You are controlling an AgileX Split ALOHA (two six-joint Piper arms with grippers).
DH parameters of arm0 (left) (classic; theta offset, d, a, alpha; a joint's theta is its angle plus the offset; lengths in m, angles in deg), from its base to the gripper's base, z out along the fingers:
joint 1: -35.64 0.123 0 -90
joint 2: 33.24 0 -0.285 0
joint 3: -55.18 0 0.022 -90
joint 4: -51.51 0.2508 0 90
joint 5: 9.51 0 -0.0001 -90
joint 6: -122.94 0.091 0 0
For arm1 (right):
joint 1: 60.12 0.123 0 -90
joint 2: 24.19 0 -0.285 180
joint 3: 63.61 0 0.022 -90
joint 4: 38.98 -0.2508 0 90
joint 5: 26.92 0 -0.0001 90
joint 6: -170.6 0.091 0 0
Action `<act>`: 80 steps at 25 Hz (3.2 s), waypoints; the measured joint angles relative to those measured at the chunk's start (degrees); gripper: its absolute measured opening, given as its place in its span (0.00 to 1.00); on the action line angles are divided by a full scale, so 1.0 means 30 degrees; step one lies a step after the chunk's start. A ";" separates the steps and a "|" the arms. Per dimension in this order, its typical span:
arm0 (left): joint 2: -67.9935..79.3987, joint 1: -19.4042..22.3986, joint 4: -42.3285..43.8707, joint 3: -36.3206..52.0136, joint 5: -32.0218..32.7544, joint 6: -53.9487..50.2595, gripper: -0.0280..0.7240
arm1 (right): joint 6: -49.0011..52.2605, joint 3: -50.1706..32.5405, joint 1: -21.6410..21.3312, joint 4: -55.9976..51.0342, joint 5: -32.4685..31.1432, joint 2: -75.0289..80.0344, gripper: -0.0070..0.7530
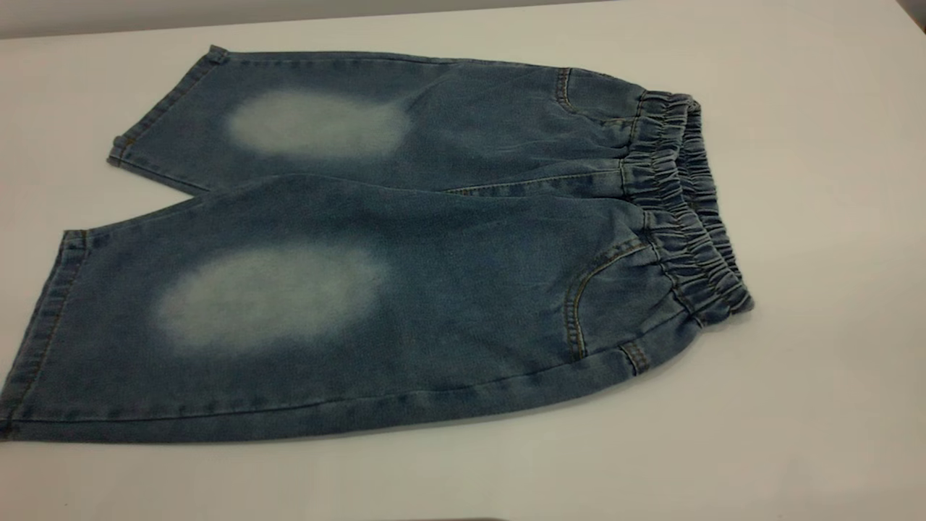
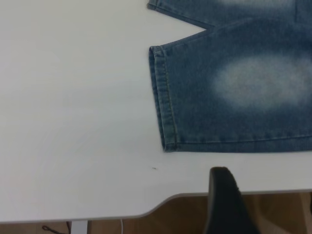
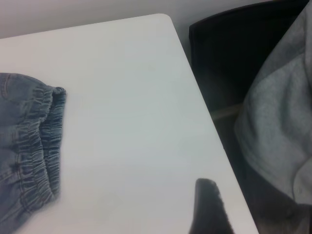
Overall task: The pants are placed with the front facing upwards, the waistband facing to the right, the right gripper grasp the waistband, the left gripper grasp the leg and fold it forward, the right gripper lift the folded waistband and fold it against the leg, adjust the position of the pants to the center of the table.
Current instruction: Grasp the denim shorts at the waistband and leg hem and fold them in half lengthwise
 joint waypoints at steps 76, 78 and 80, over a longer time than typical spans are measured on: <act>2.5858 -0.3346 -0.7707 -0.3189 -0.9862 1.0046 0.70 | -2.7406 0.1345 -0.3219 -3.1726 0.9617 3.8203 0.64; 2.5858 -0.3346 -0.7690 -0.3189 -1.0040 1.0046 0.70 | -2.7922 0.1702 -0.3365 -3.2067 0.8706 3.8824 0.64; 2.5858 -0.3346 -0.7671 -0.3189 -1.0106 1.0046 0.70 | -2.8466 0.1921 -0.3387 -3.2497 0.8441 3.9307 0.64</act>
